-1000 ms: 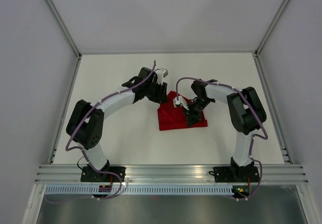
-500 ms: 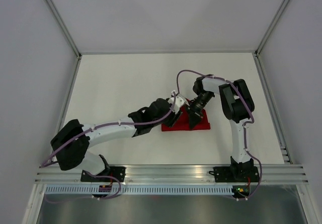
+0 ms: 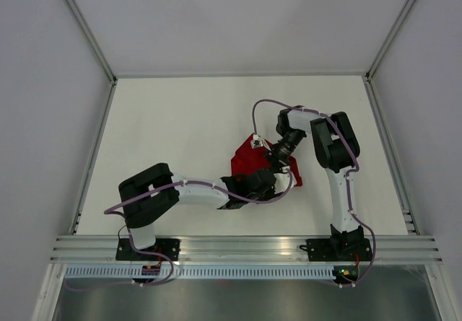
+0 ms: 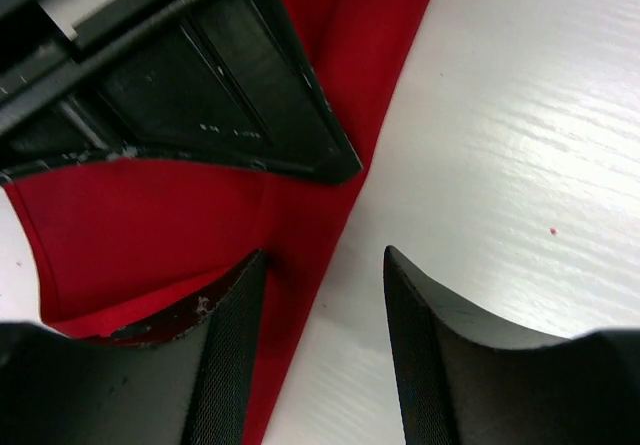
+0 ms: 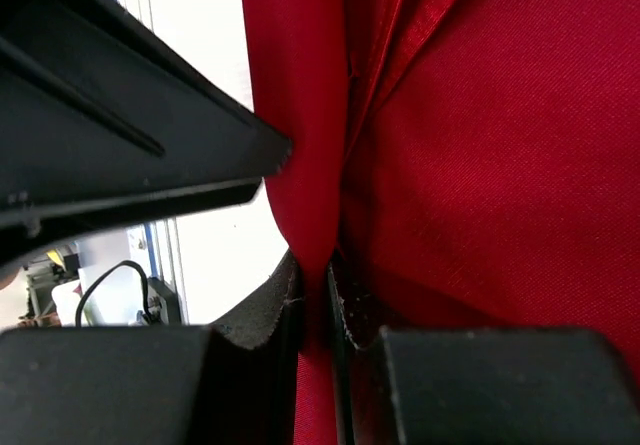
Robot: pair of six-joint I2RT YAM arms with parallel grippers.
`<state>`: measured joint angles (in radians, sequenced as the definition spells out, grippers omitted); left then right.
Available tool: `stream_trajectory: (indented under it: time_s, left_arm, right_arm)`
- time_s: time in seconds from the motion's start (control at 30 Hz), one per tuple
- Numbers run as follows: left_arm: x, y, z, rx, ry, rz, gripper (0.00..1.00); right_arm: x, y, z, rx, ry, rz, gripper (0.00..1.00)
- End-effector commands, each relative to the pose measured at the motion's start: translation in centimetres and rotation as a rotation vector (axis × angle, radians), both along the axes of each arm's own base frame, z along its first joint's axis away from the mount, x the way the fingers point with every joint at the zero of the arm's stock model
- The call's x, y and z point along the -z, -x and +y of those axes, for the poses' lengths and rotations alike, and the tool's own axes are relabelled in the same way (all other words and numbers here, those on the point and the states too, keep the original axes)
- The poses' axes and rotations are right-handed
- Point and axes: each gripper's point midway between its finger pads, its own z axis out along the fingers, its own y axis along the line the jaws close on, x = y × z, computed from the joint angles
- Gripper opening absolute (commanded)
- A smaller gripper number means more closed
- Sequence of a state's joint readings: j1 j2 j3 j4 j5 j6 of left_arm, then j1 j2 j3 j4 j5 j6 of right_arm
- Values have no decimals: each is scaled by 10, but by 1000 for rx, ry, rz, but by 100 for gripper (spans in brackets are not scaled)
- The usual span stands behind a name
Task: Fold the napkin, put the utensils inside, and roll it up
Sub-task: Roll the napkin at the center of the board.
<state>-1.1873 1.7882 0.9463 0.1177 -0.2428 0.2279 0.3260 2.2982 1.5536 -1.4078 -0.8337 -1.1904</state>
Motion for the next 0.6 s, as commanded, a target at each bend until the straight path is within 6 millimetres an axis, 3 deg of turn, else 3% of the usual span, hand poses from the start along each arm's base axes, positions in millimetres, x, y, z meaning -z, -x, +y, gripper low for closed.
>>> stream_trajectory:
  time_s: [0.0,0.1,0.33,0.43,0.47,0.57]
  left_arm:
    - [-16,-18,-19,18,18,-114,56]
    - [-8,-19,-21,33,-4,-131,56]
    - [31,-16,-11,35,-93,-129,50]
    - [38,-15,-8,35,-107,-126,36]
    - [41,-15,-6,35,-115,-124,27]
    - [48,-10,-4,56,-129,-106,15]
  right_arm:
    - [30,-19,-7,-56,6,-101,19]
    - [30,-20,-6,-57,8,-94,19]
    - [27,-20,-5,-54,9,-71,19]
    - [26,-22,-5,-52,8,-70,18]
    - [25,-23,-5,-49,6,-71,19]
    - [23,-22,-6,-49,4,-62,19]
